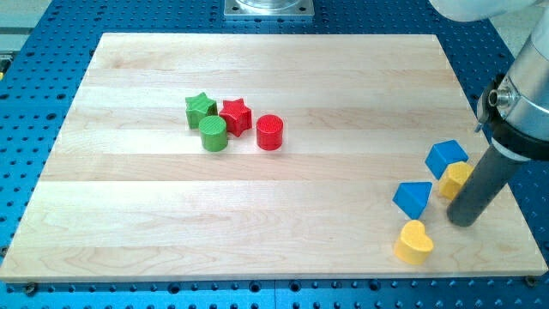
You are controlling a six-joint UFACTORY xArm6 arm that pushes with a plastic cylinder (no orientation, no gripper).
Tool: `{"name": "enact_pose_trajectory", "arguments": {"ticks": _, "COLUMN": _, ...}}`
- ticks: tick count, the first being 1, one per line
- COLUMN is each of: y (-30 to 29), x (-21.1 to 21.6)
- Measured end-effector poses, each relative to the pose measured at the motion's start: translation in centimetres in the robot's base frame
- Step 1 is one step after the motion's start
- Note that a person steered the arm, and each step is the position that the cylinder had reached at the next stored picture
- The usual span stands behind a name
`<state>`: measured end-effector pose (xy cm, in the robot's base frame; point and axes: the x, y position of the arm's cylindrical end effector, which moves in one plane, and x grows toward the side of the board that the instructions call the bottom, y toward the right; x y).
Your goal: Push the hexagon into the triangle
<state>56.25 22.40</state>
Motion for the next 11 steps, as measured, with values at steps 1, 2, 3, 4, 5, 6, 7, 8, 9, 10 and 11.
{"name": "enact_pose_trajectory", "arguments": {"ticks": 1, "y": 2.9, "x": 0.9}}
{"name": "enact_pose_trajectory", "arguments": {"ticks": 2, "y": 6.5, "x": -1.8}}
{"name": "enact_pose_trajectory", "arguments": {"ticks": 3, "y": 6.0, "x": -5.2}}
{"name": "enact_pose_trajectory", "arguments": {"ticks": 4, "y": 3.5, "x": -7.1}}
{"name": "enact_pose_trajectory", "arguments": {"ticks": 5, "y": 0.1, "x": -7.0}}
{"name": "enact_pose_trajectory", "arguments": {"ticks": 6, "y": 3.9, "x": -5.7}}
{"name": "enact_pose_trajectory", "arguments": {"ticks": 7, "y": 9.1, "x": -5.1}}
{"name": "enact_pose_trajectory", "arguments": {"ticks": 8, "y": 5.4, "x": -3.7}}
{"name": "enact_pose_trajectory", "arguments": {"ticks": 9, "y": 1.0, "x": -2.7}}
{"name": "enact_pose_trajectory", "arguments": {"ticks": 10, "y": -0.1, "x": -2.7}}
{"name": "enact_pose_trajectory", "arguments": {"ticks": 11, "y": 3.8, "x": -2.0}}
